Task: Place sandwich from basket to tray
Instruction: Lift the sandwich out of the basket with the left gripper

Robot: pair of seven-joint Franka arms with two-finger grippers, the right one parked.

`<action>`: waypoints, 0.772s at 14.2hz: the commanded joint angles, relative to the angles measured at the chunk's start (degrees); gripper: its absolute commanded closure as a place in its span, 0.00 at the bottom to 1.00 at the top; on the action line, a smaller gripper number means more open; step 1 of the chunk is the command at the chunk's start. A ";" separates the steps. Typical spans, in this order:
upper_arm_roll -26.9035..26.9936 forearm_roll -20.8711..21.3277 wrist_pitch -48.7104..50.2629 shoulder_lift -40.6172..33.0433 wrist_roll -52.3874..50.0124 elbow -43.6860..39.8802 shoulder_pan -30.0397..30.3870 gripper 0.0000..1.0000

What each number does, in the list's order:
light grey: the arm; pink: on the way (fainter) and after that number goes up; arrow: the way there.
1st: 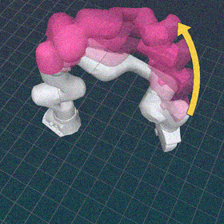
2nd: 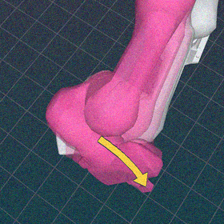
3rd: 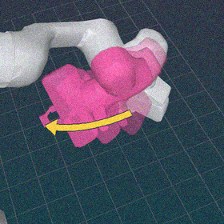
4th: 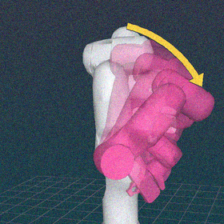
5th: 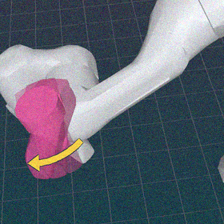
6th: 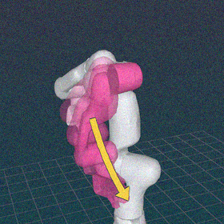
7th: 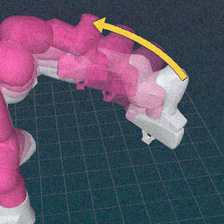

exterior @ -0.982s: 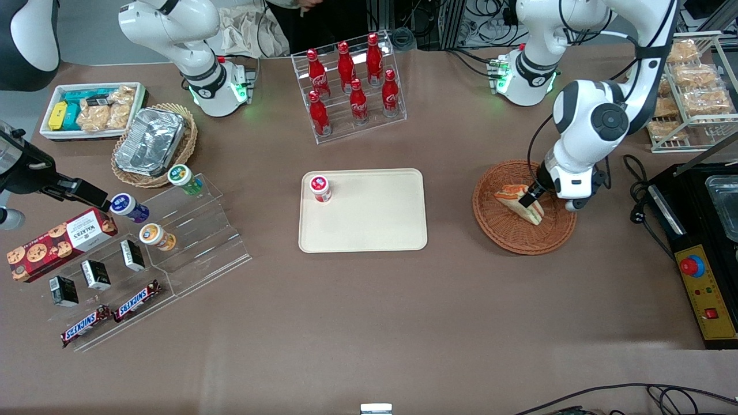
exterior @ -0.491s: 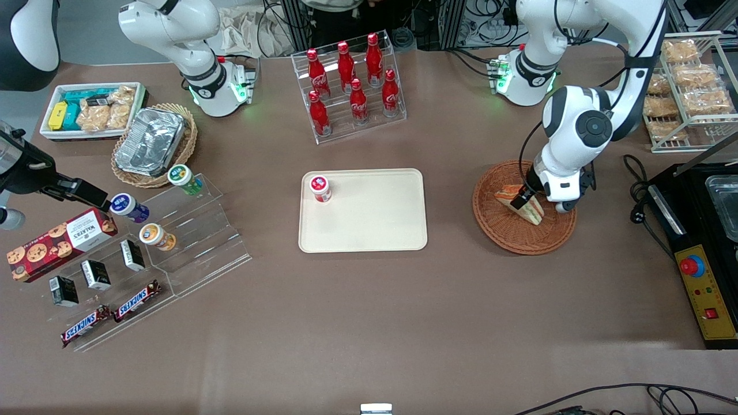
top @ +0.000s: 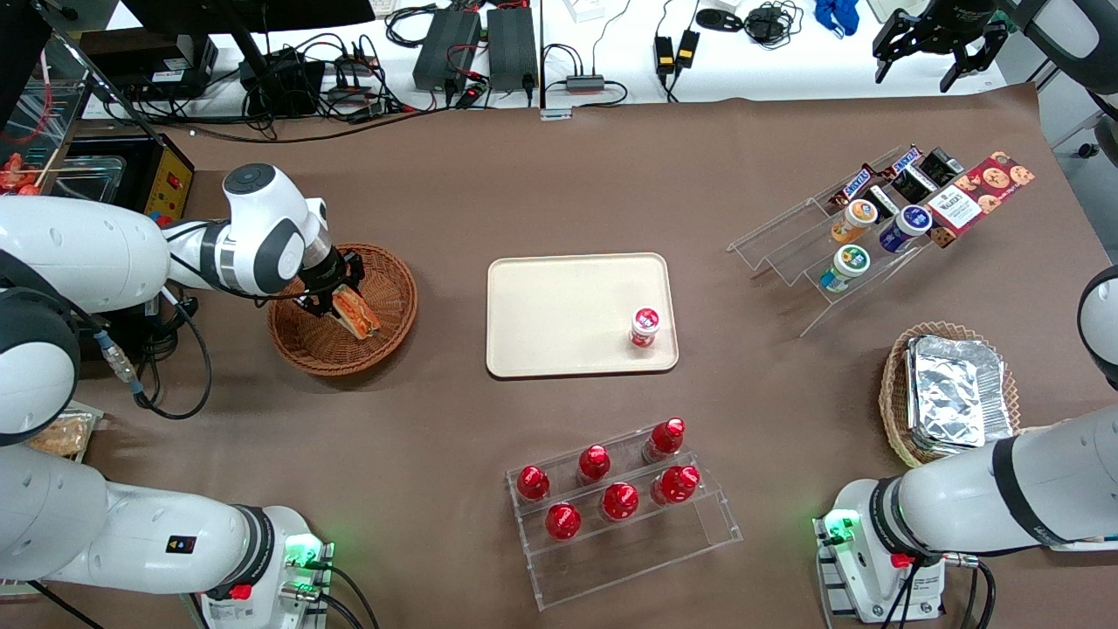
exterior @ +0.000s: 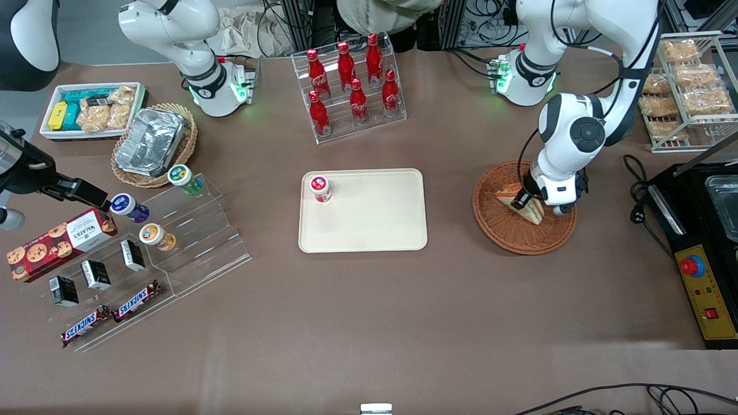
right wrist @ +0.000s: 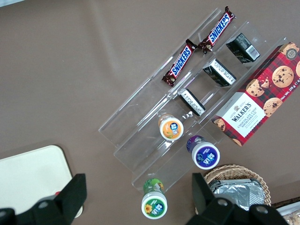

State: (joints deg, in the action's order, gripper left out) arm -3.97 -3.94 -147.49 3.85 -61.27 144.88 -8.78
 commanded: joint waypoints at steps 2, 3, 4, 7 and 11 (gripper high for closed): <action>0.36 0.51 8.94 -2.44 -1.48 -4.06 -0.09 0.90; 0.36 0.60 12.54 -2.70 -1.05 -6.17 -0.01 0.93; 0.45 0.86 16.23 -2.97 -0.78 -8.45 -0.01 0.95; 0.36 5.43 32.47 -3.41 -0.60 -19.16 0.52 1.00; 0.36 5.61 49.28 -3.67 6.83 -33.05 0.61 1.00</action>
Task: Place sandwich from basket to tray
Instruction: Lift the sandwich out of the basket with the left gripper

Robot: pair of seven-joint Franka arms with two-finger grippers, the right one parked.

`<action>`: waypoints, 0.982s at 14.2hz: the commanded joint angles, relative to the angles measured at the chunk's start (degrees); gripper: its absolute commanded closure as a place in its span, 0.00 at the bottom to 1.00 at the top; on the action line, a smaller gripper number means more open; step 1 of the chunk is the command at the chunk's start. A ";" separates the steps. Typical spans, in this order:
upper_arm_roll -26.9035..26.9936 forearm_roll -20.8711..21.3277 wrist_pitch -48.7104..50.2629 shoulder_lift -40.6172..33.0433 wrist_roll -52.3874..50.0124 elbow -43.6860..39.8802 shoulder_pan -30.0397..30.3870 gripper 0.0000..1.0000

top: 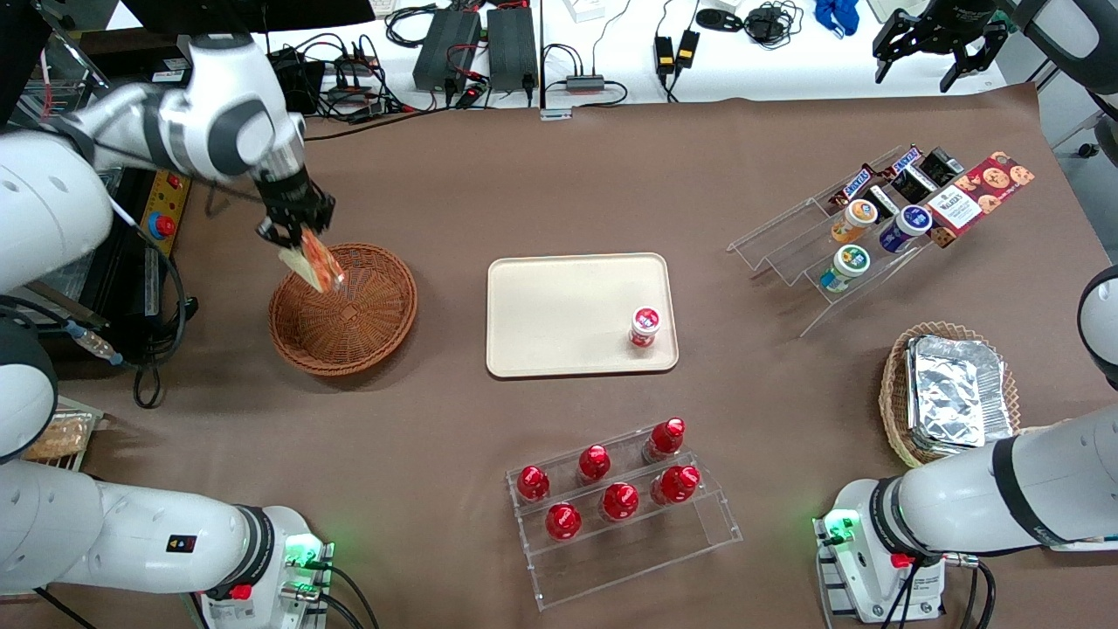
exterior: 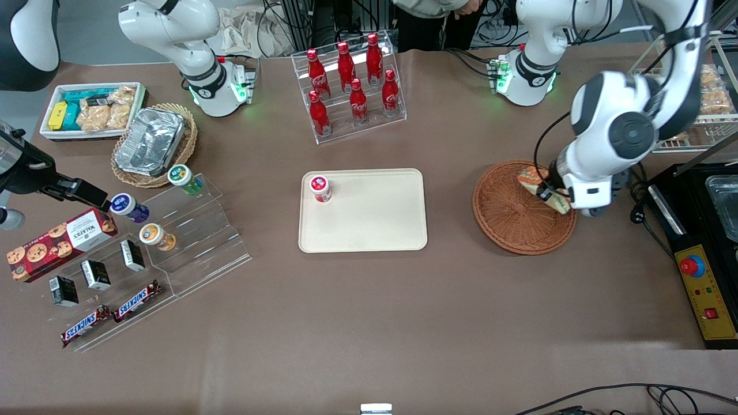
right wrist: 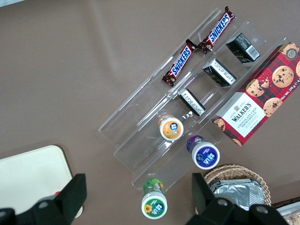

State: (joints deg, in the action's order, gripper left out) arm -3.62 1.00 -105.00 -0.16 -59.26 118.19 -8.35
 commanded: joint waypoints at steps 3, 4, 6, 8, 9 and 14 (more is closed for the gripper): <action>0.02 -0.12 17.34 -0.63 17.90 -14.46 2.28 1.00; 0.02 -0.30 19.98 -1.15 23.61 -16.57 2.63 1.00; 0.11 -0.12 22.64 -1.16 31.81 -17.91 2.64 1.00; 0.02 -0.30 22.64 -0.63 32.90 -17.91 2.64 1.00; -0.24 -0.39 22.55 -0.45 32.81 -17.91 2.46 1.00; -1.83 -0.39 21.94 0.25 32.46 -17.38 -0.34 1.00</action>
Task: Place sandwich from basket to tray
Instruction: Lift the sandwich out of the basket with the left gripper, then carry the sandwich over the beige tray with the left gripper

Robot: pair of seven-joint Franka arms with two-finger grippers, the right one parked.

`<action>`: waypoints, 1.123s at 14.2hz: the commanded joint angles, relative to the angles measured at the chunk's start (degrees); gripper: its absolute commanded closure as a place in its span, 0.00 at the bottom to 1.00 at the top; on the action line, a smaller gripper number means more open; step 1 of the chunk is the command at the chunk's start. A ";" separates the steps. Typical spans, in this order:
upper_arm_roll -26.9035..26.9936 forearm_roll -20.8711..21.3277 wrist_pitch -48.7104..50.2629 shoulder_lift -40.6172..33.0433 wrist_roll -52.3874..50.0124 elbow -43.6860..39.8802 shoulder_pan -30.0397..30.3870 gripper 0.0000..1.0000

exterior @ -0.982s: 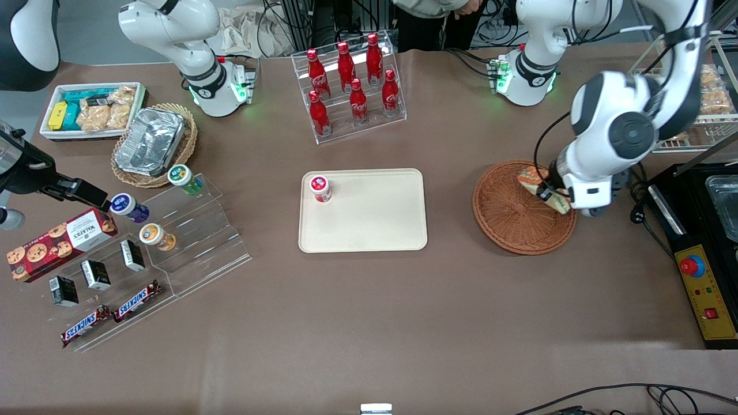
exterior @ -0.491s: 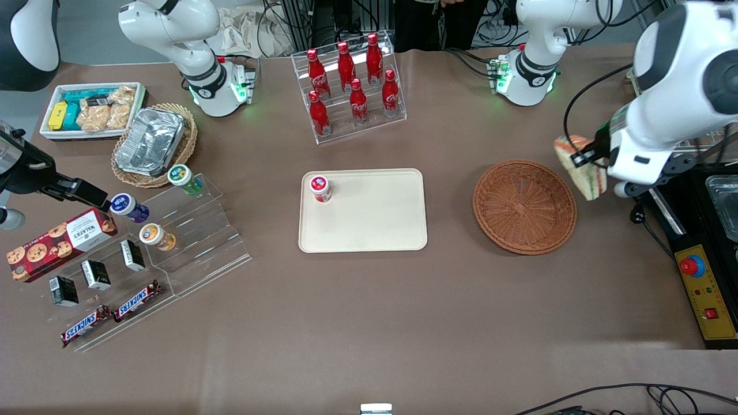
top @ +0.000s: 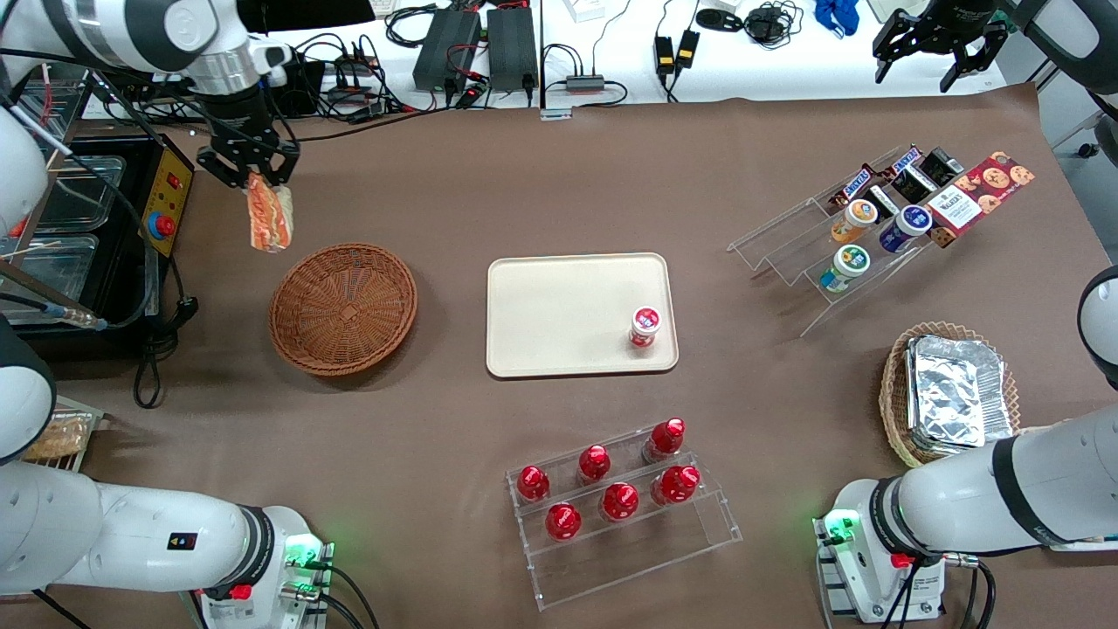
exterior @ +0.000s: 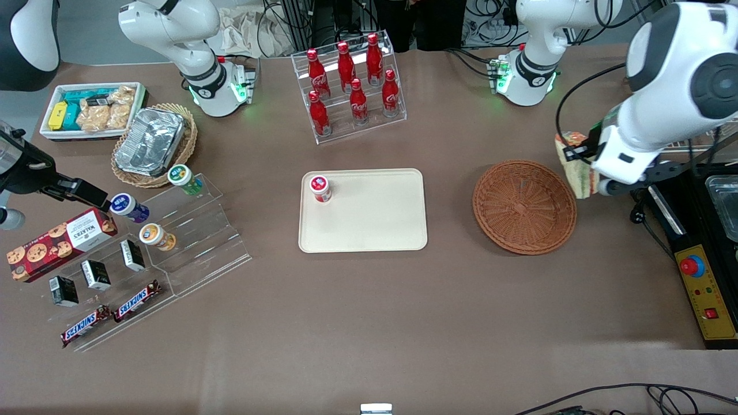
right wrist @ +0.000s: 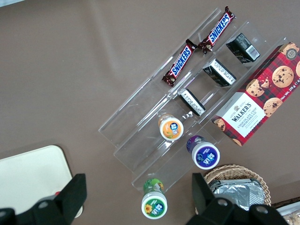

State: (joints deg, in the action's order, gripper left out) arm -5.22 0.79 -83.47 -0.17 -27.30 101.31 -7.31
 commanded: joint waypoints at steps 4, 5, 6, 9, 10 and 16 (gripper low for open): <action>-0.23 -0.09 -8.16 3.24 -6.69 -0.41 -8.67 1.00; -0.23 0.35 -10.99 4.03 -9.50 -0.41 -9.82 1.00; -0.23 0.52 -12.93 4.39 -10.31 0.03 -11.14 1.00; -0.93 -1.22 -18.64 6.32 -10.67 0.21 -13.08 1.00; -1.55 -1.84 -21.01 7.54 -10.76 0.21 -13.43 1.00; -1.64 -1.24 -30.07 12.82 -15.85 -0.06 -20.81 1.00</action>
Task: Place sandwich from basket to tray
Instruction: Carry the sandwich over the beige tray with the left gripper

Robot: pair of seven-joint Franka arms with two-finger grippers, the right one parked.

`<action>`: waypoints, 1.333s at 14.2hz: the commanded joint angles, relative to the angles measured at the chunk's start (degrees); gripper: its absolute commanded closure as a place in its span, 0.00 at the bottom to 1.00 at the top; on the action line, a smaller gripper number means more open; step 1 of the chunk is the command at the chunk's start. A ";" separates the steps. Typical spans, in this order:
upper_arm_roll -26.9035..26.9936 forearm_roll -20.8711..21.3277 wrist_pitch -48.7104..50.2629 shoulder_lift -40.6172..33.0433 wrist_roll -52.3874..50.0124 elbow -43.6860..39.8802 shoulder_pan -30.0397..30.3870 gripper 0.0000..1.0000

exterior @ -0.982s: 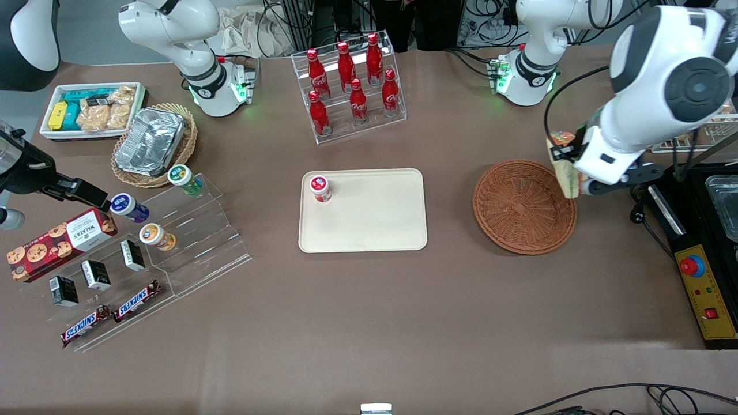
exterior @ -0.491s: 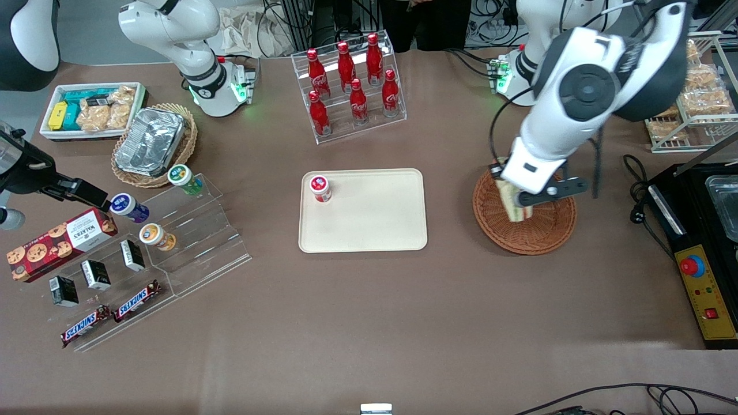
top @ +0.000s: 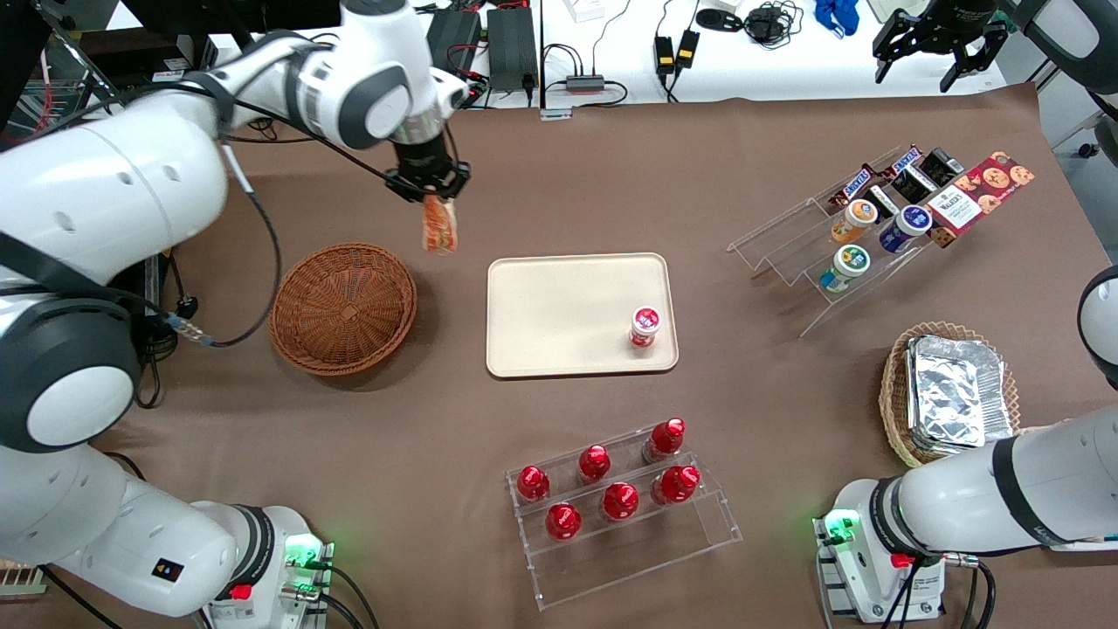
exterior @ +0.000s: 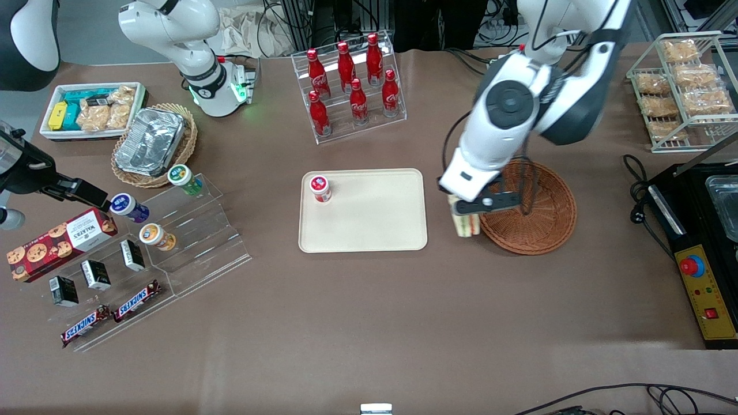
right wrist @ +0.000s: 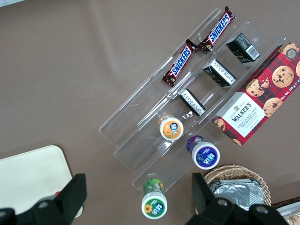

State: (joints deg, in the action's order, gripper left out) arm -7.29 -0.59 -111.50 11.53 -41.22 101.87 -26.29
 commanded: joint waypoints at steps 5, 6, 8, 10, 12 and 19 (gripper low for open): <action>0.44 -0.64 -10.82 7.96 -2.46 -0.36 -4.74 1.00; 0.35 -0.82 -13.10 9.89 -2.55 -0.36 -4.91 1.00; 0.35 -0.90 -18.02 13.67 -2.55 -0.36 -6.23 1.00; 0.35 -0.91 -22.08 16.40 -2.64 -0.36 -7.20 1.00; 0.35 -0.64 -22.36 17.99 -2.46 -0.27 -7.64 1.00; 0.44 -0.12 -21.74 17.56 -2.02 4.65 -8.43 0.73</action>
State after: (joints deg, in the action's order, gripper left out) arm -7.39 -0.95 -133.44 30.46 -43.15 104.74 -34.15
